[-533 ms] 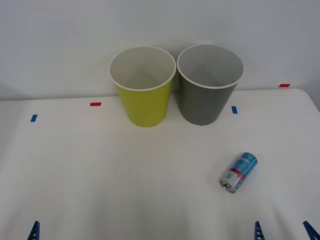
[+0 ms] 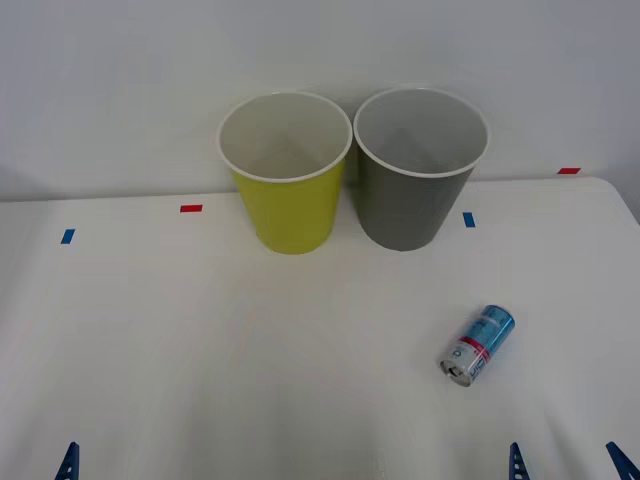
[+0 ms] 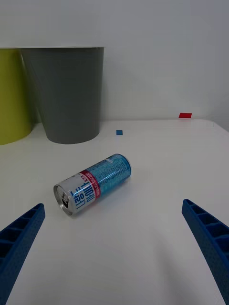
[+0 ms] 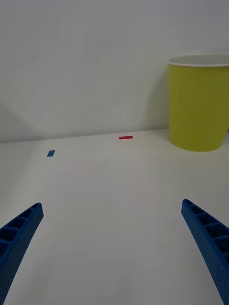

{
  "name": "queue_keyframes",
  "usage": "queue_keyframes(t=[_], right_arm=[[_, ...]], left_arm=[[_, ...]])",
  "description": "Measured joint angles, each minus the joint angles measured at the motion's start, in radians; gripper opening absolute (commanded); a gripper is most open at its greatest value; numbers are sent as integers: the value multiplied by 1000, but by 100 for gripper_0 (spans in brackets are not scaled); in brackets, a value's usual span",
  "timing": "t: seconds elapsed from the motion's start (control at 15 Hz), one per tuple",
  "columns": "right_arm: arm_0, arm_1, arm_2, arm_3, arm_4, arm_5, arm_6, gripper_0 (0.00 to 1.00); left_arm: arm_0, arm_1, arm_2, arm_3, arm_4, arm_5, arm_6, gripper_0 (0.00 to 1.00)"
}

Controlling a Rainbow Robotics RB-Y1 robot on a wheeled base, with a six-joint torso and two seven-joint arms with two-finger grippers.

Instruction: Put cans in the gray bin and PET bottles in the light green bin.

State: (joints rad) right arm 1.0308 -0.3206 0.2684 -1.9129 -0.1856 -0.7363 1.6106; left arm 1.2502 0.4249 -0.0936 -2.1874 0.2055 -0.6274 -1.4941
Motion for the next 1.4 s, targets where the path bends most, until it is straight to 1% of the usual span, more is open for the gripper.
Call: queue_keyframes(t=[1.4], right_arm=[[0, 0, 0, 0, 0, 0, 0, 100]], left_arm=[[0, 0, 0, 0, 0, 0, 0, 100]])
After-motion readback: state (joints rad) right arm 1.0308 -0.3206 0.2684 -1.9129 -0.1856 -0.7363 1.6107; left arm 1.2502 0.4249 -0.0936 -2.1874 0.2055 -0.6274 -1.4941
